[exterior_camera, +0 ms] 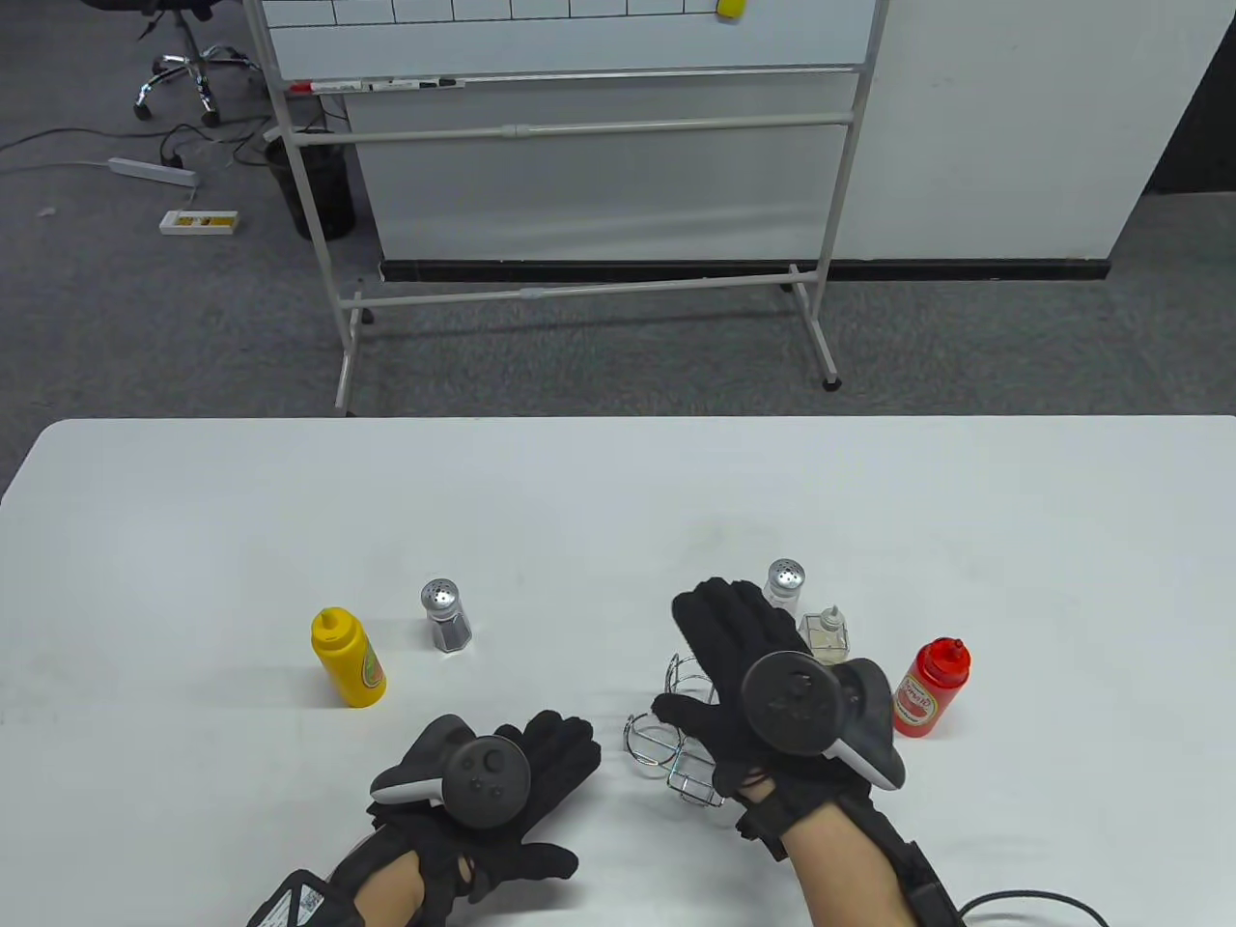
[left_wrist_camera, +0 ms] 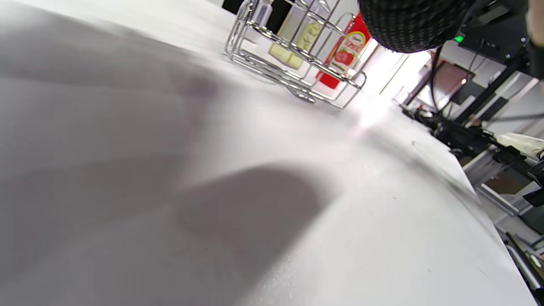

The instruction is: Hold seasoning rack and insert seasoning bottles through ring holders

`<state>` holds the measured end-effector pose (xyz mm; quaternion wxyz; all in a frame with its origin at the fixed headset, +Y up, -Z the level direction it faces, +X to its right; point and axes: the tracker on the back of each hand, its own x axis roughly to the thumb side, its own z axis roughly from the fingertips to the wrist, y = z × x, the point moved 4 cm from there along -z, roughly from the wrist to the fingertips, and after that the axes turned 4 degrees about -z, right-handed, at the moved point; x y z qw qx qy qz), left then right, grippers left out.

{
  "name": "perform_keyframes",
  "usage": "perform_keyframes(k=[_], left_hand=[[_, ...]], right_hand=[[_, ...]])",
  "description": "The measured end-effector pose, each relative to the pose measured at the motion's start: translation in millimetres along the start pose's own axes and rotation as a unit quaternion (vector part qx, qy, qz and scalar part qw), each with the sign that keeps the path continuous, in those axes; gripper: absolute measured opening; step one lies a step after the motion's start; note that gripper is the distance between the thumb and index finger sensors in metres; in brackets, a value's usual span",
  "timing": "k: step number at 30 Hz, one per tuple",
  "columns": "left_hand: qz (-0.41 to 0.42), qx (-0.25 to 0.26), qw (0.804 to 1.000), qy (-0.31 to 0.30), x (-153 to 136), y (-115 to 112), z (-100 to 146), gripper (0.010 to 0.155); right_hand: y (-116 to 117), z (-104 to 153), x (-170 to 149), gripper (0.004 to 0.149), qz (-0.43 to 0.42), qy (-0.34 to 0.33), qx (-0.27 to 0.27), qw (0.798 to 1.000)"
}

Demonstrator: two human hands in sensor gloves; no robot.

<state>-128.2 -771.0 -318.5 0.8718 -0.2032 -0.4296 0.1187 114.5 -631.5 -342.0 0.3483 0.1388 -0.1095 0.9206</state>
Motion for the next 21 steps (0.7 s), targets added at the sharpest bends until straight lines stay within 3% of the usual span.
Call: perform_keyframes(k=[3,6,9,12,21], left_hand=[[0.004,-0.005,1.0,0.0,-0.4,-1.9,-1.4,0.1],[0.002,-0.02,1.0,0.0,-0.3,-7.1,-4.7,0.1],[0.004,-0.024,1.0,0.001,-0.5,-8.5,-5.1,0.1],[0.005,-0.018,1.0,0.002,-0.8,-6.2,-3.1,0.1],[-0.001,0.003,1.0,0.023,-9.4,0.9,0.8,0.099]], right_hand=[[4.1,8.7,-22.9,0.09,-0.016,0.033,0.017,0.999],[6.3,7.6,-36.9,0.081,-0.031,0.06,-0.026,0.997],[9.5,9.4,-51.6,0.062,-0.11,0.103,-0.025,0.988],[10.6,9.2,-58.8,0.046,-0.117,0.109,-0.028,0.987],[8.0,10.3,-51.5,0.042,-0.084,0.07,-0.066,0.992]])
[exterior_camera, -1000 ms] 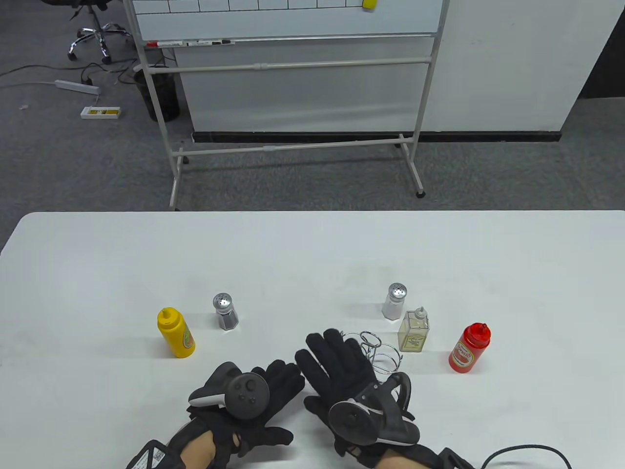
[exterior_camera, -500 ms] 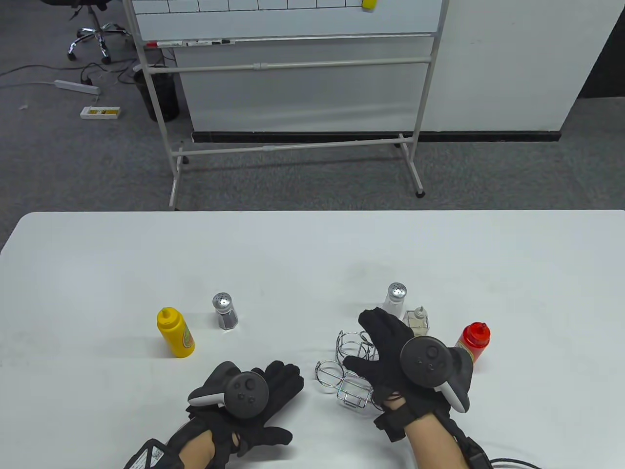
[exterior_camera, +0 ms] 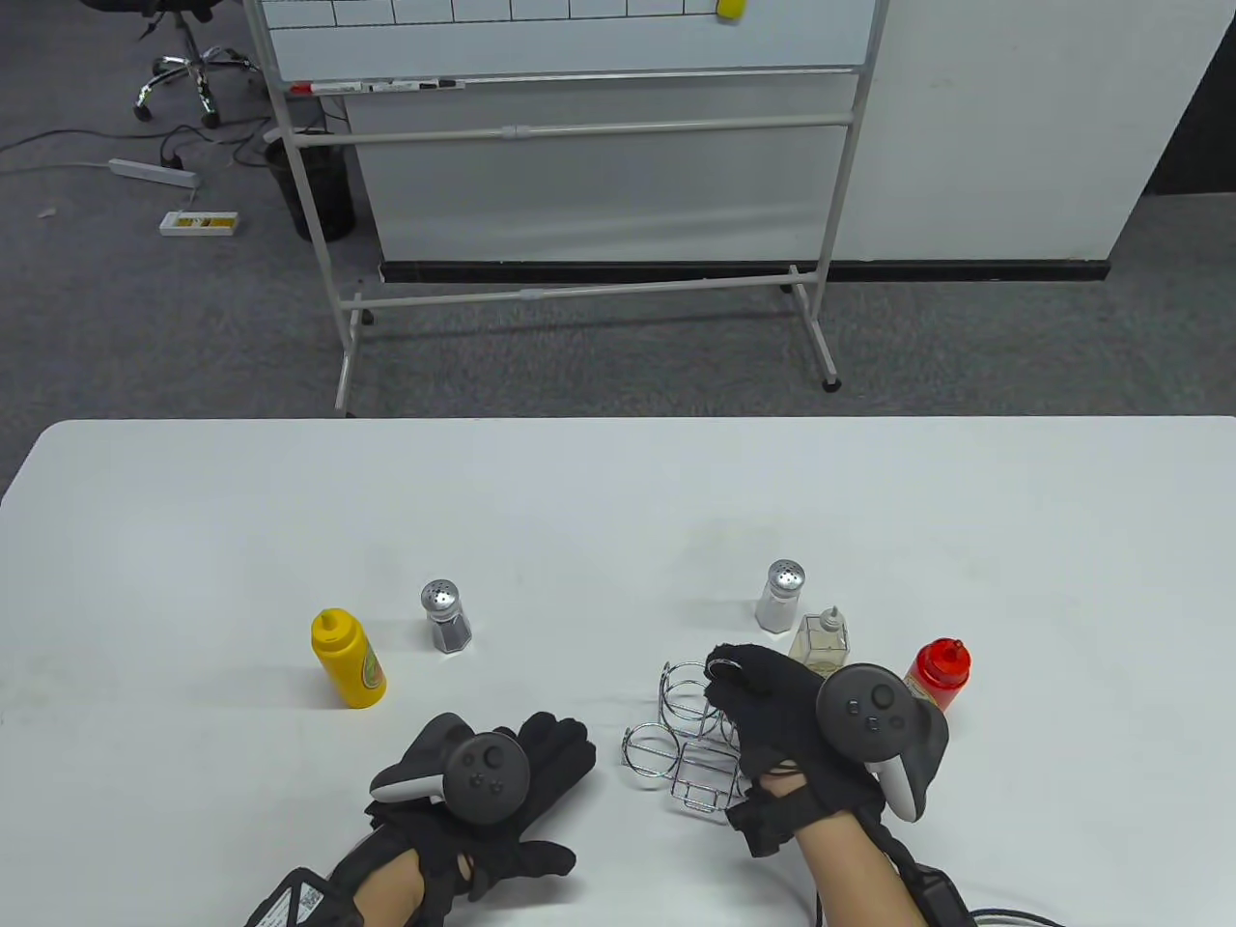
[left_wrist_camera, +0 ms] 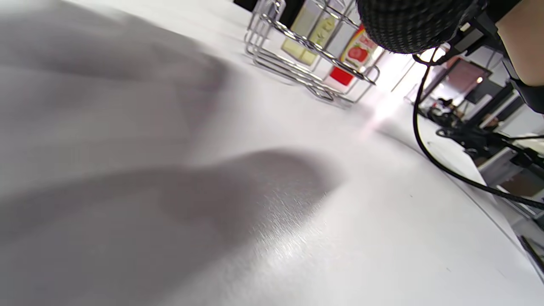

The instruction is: Hold seasoning rack and insert seasoning bottles through ring holders

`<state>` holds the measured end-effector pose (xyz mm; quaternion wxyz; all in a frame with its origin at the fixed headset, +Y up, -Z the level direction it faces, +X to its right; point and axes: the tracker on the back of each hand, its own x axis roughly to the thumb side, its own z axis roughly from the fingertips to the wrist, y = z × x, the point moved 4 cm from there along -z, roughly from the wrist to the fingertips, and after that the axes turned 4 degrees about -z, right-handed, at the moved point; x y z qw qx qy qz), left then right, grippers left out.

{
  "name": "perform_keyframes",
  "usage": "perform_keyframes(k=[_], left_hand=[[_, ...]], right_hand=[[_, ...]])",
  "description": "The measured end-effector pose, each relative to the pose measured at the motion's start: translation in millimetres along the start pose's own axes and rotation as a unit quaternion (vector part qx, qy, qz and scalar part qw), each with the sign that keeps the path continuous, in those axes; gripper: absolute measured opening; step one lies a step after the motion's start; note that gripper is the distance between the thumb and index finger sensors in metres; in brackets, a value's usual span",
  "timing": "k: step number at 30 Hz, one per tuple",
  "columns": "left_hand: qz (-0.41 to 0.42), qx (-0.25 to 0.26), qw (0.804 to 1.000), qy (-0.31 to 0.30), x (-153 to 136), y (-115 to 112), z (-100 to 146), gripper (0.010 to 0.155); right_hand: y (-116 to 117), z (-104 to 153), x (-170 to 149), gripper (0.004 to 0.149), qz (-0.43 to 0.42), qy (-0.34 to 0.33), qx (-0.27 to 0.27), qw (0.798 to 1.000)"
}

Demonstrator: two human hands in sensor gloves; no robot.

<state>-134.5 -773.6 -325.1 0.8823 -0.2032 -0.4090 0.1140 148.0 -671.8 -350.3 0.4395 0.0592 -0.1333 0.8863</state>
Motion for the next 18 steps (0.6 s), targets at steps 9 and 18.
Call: perform_keyframes(k=[9,18], left_hand=[[0.01,0.178,0.983,0.042,-16.6,42.7,27.4,0.091],[0.002,0.478,0.878,0.022,-15.6,92.5,91.7,0.074]], right_hand=[[9.8,18.5,56.3,0.042,-0.043,-0.133,0.012,0.99],[51.4,31.7,71.1,0.042,-0.038,-0.154,0.081,0.984]])
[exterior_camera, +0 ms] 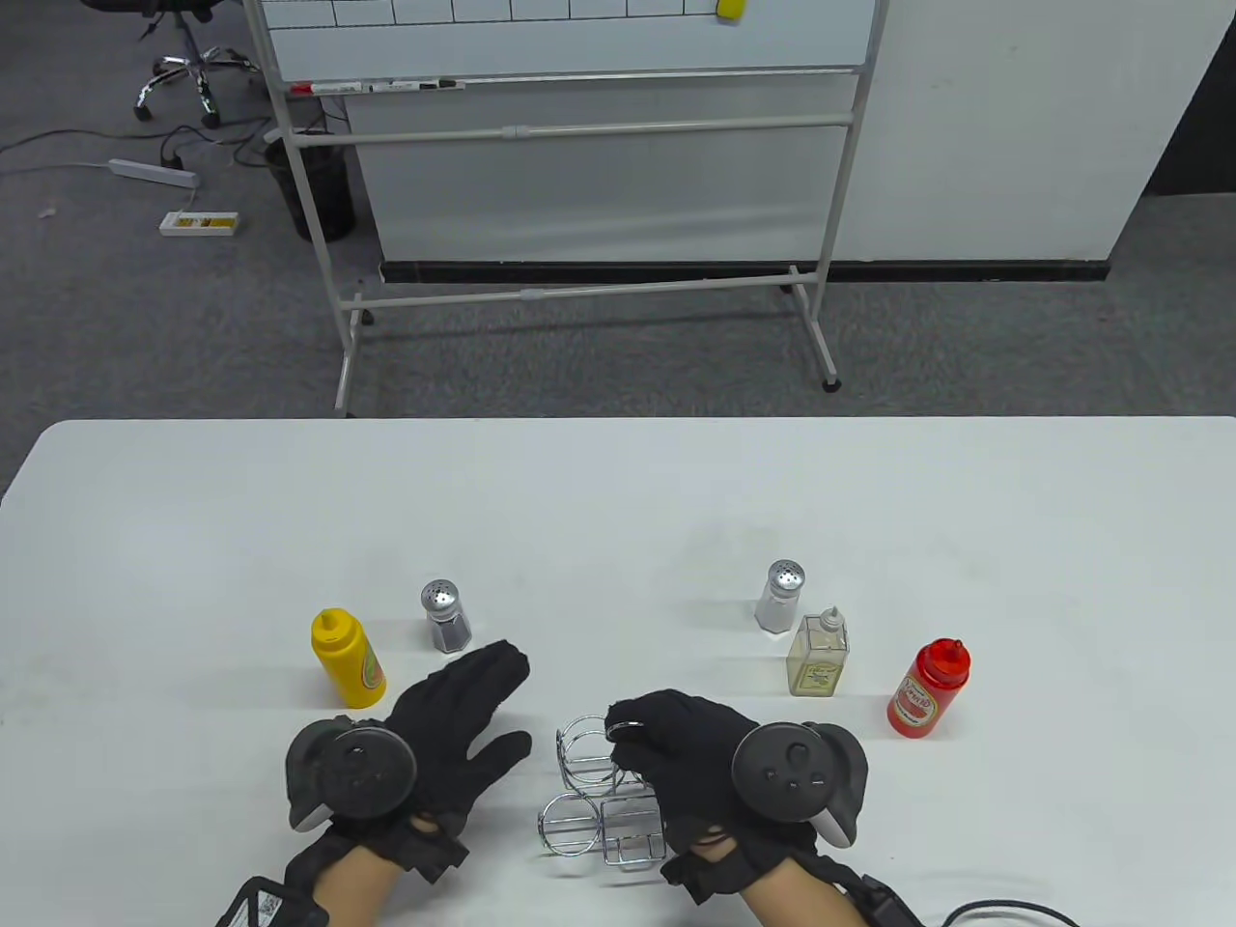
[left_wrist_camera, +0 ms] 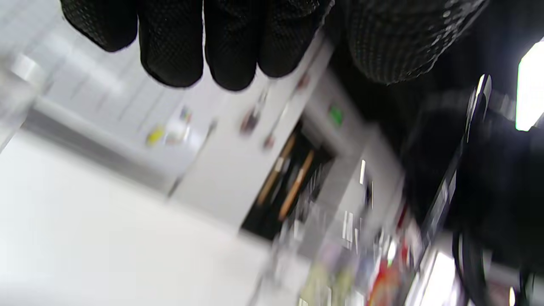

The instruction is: Hold seasoning rack and insert seasoning bottles through ring holders

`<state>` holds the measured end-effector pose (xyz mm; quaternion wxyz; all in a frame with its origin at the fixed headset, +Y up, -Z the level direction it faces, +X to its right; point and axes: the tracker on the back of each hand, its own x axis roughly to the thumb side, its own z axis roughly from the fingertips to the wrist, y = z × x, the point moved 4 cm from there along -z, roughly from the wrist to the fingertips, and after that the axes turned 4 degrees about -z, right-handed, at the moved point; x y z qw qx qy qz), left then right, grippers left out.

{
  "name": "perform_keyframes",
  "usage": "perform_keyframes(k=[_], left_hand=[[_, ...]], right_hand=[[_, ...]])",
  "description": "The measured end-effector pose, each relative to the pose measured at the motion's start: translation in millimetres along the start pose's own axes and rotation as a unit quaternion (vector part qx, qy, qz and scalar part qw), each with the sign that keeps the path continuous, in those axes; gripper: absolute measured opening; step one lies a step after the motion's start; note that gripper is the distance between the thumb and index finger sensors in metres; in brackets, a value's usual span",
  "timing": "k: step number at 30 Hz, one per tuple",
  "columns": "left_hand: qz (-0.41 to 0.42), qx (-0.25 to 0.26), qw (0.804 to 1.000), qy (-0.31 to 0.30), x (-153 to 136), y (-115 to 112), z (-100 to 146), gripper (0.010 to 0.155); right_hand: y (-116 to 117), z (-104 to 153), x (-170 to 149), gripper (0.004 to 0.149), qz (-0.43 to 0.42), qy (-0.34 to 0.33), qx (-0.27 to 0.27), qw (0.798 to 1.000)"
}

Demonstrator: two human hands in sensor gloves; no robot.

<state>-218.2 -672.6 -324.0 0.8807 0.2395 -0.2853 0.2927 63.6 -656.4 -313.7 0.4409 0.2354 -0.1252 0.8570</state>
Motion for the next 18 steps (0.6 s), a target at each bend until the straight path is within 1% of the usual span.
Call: perform_keyframes(k=[1,2,3,4,5,7,9,11,12,13,14,15,17,18], left_hand=[[-0.01,0.046,0.999,-0.007,1.6,13.4,0.9,0.071],[-0.033,0.101,0.994,-0.008,2.6,31.7,3.2,0.071],[-0.063,0.136,0.989,0.005,-0.9,47.9,6.4,0.071],[-0.077,0.151,0.985,0.021,-5.1,56.0,8.6,0.073],[-0.093,0.165,0.98,0.06,-15.8,65.8,12.1,0.076],[-0.101,0.173,0.969,0.144,-43.3,74.3,20.4,0.086],[-0.09,0.168,0.959,0.209,-71.0,73.8,28.0,0.093],[-0.072,0.131,0.944,0.293,-105.2,65.0,38.7,0.097],[-0.066,0.119,0.939,0.316,-113.8,61.4,42.1,0.1],[-0.055,0.11,0.929,0.348,-125.8,56.6,48.1,0.103],[-0.039,0.112,0.923,0.365,-133.2,53.5,51.1,0.103],[-0.003,0.104,0.917,0.384,-142.5,47.2,53.7,0.104],[0.057,0.078,0.906,0.411,-154.2,34.6,56.8,0.105],[0.069,0.067,0.902,0.42,-158.6,29.0,57.8,0.105]], right_hand=[[1.5,0.3,1.2,0.042,0.0,-0.001,0.002,1.0],[2.1,0.5,1.9,0.042,0.001,-0.002,0.001,1.0],[2.6,1.0,3.0,0.042,-0.001,-0.002,0.0,1.0],[2.8,1.2,3.6,0.042,-0.002,-0.002,-0.002,1.0],[3.1,1.4,4.2,0.042,-0.003,-0.003,-0.002,1.0],[3.6,1.8,5.3,0.042,-0.001,-0.004,-0.002,1.0],[3.9,2.0,5.5,0.042,0.0,-0.004,-0.003,1.0],[4.1,2.1,5.8,0.042,0.002,-0.005,-0.003,1.0],[4.0,2.1,5.9,0.042,0.003,-0.004,-0.003,1.0],[4.1,2.1,5.7,0.041,0.004,-0.002,-0.002,1.0],[4.0,2.1,5.7,0.042,0.005,-0.002,-0.002,1.0],[4.1,2.0,5.4,0.042,0.006,-0.001,-0.001,1.0],[4.0,1.9,5.3,0.042,0.008,0.0,0.0,1.0],[3.9,1.8,5.5,0.042,0.009,0.001,0.0,1.0]])
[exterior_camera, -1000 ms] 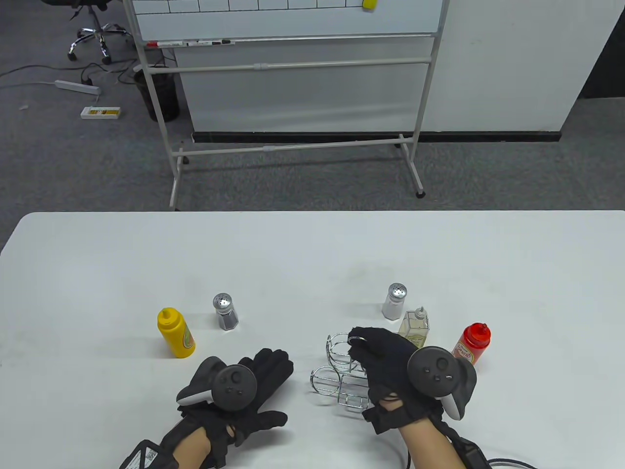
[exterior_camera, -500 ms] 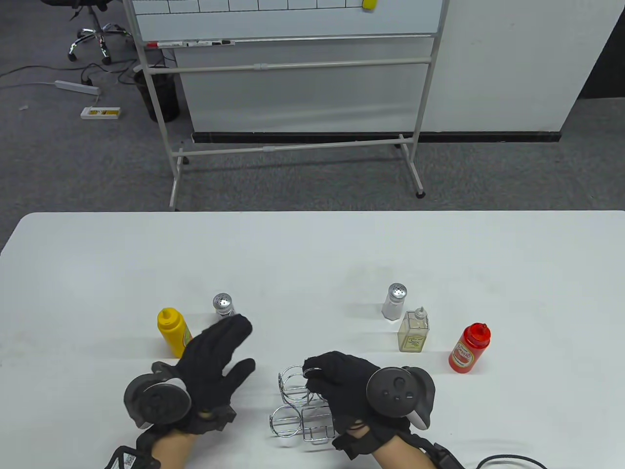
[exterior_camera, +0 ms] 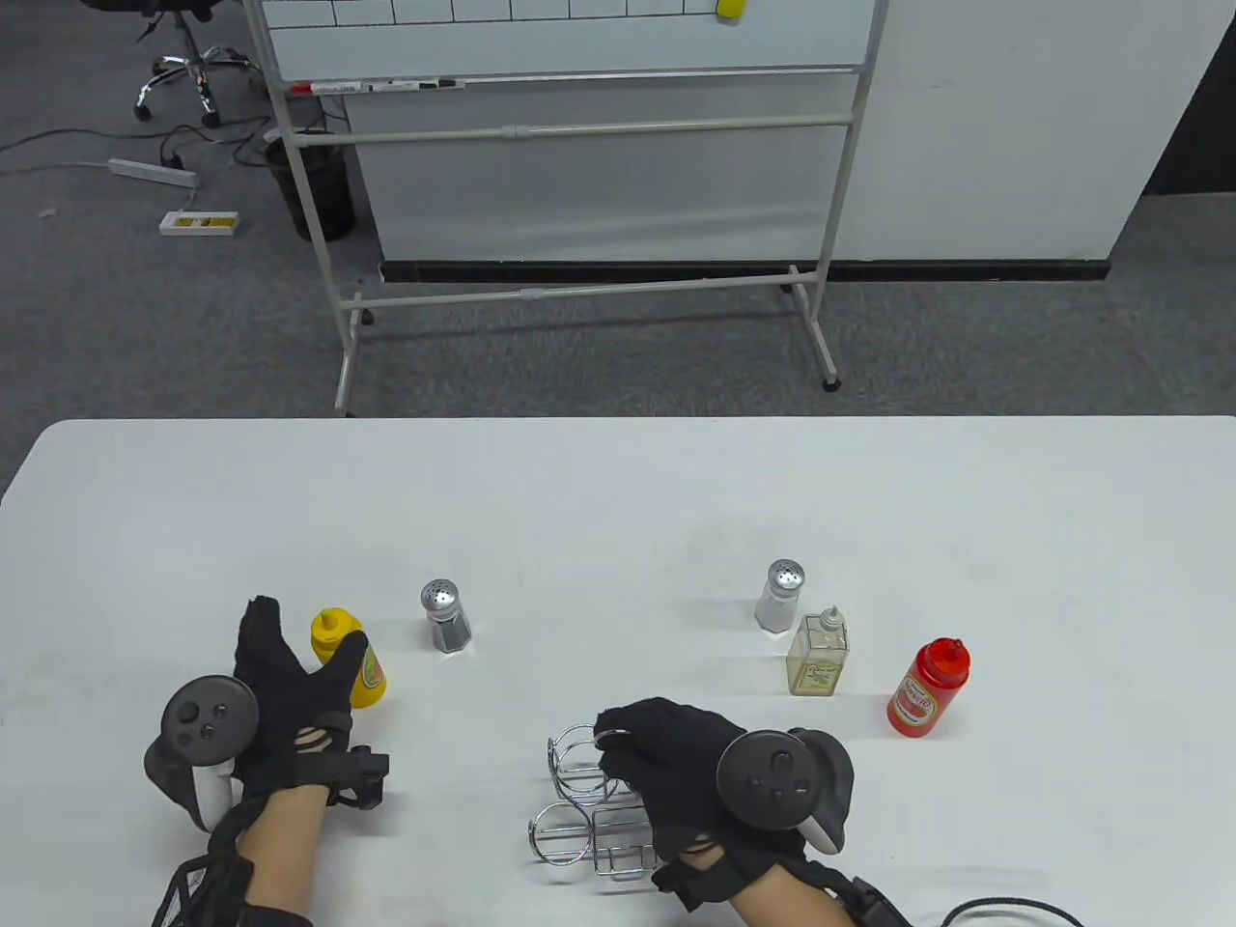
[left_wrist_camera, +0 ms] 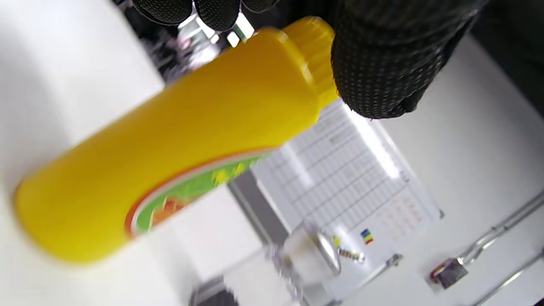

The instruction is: Hold seasoning rack and insert seasoning bottles through ring holders

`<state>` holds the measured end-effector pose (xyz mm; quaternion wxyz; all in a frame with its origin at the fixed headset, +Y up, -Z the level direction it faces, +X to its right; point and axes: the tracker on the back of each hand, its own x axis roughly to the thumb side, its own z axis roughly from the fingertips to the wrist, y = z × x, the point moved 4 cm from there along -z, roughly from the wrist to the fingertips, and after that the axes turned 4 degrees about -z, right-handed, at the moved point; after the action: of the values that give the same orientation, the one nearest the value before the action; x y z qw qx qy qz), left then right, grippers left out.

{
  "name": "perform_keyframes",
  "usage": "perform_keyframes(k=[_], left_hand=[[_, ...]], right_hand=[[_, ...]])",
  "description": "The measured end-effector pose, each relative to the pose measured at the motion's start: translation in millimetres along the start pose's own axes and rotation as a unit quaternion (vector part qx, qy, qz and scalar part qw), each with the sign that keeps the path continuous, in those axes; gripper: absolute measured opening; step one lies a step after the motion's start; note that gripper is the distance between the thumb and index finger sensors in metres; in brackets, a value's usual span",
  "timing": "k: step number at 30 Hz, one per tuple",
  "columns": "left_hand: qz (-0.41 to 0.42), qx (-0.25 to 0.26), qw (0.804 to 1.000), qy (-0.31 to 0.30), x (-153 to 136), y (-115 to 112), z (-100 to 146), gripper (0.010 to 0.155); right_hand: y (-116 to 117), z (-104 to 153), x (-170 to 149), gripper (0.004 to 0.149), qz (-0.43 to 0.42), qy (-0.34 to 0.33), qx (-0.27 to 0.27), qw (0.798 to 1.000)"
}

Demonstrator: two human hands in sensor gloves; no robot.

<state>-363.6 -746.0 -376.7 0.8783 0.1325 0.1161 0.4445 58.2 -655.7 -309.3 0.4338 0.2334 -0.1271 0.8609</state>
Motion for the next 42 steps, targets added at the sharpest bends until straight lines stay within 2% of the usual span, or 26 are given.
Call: perform_keyframes(k=[3,6,8,11,13,16,18,22,24,27,31,42], left_hand=[[-0.043,-0.019,0.999,0.001,-2.8,-8.4,-2.6,0.102],[-0.094,0.002,0.995,-0.017,1.5,-10.0,-1.6,0.087],[-0.093,0.013,0.995,-0.037,8.0,-7.8,1.3,0.084],[-0.048,0.066,0.991,-0.103,41.3,12.9,13.0,0.084],[0.027,0.076,0.978,-0.193,78.8,24.8,30.8,0.084],[0.124,0.013,0.953,-0.274,110.0,13.4,52.3,0.084],[0.161,-0.066,0.937,-0.303,129.4,-11.3,69.7,0.084],[0.132,-0.12,0.925,-0.335,148.9,-45.1,88.7,0.084],[0.114,-0.135,0.924,-0.339,153.9,-57.6,94.0,0.084],[0.077,-0.184,0.916,-0.349,158.1,-76.2,102.1,0.084],[0.006,-0.21,0.907,-0.366,160.6,-90.8,107.8,0.083],[-0.055,-0.261,0.907,-0.326,142.5,-118.1,103.1,0.081]], right_hand=[[0.2,-0.1,-0.1,0.042,0.001,0.0,0.001,1.0],[0.7,0.0,-0.1,0.042,0.0,-0.001,0.001,1.0],[0.7,0.1,-0.3,0.042,-0.001,0.0,-0.001,1.0],[-0.2,0.2,-0.7,0.042,-0.001,0.003,-0.003,1.0],[-1.1,0.0,-1.1,0.042,0.0,0.005,-0.006,1.0],[-1.1,-0.4,-1.2,0.042,-0.001,0.006,-0.007,1.0],[-1.5,0.0,-1.2,0.043,-0.001,0.01,-0.01,1.0],[1.5,0.5,0.9,0.043,0.004,0.008,-0.005,1.0],[3.2,0.6,2.4,0.044,0.005,0.007,-0.002,1.0],[4.3,0.9,4.2,0.044,0.003,0.003,-0.001,1.0],[3.0,1.5,5.2,0.044,0.003,-0.002,-0.006,1.0],[-1.6,3.0,7.6,0.044,-0.005,-0.01,-0.022,1.0]])
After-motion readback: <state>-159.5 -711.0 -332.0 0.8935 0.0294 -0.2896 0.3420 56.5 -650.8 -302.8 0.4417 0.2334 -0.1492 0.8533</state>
